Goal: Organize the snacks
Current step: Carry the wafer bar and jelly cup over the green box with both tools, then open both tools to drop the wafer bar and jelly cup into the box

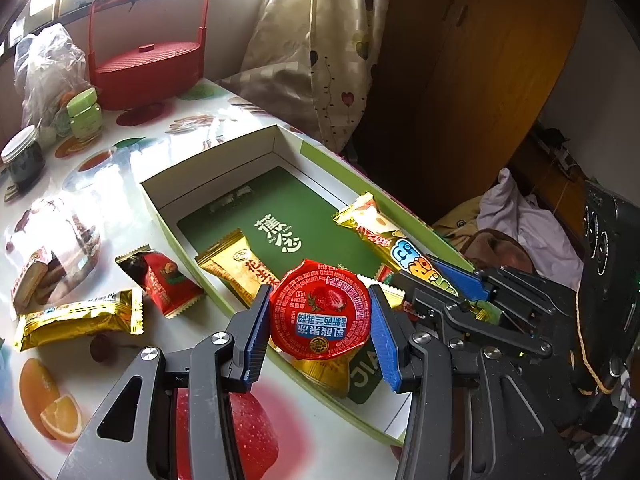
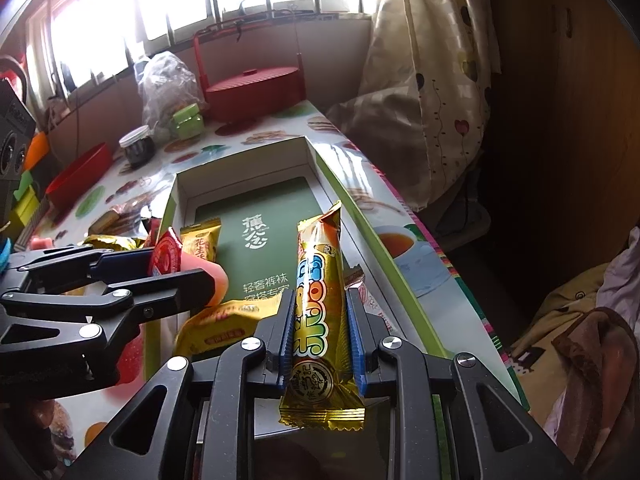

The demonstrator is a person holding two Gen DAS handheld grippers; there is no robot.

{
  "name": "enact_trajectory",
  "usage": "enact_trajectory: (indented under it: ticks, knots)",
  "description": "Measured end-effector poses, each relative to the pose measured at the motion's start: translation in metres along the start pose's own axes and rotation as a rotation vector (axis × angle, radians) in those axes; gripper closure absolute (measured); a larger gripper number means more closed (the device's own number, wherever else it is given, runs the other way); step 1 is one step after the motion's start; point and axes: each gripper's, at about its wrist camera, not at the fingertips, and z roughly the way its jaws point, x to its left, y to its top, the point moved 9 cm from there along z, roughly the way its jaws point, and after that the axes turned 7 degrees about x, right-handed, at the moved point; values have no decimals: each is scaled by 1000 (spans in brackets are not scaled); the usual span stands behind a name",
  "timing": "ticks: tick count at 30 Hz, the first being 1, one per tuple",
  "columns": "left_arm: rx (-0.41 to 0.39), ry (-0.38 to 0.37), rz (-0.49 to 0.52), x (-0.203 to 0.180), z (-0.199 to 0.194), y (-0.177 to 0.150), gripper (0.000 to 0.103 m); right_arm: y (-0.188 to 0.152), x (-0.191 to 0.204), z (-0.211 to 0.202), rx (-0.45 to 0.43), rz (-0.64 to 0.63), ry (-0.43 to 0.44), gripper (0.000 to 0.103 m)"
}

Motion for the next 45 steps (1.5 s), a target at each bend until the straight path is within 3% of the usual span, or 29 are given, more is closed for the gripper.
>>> enact_trajectory:
  ticks: [25, 45]
  knots:
    - [-42, -18, -17, 2, -18, -2, 48, -5, -1, -5, 1, 26, -44, 62]
    - [-102, 7, -6, 9, -50, -6, 48, 2, 14, -23, -44, 33, -34, 58]
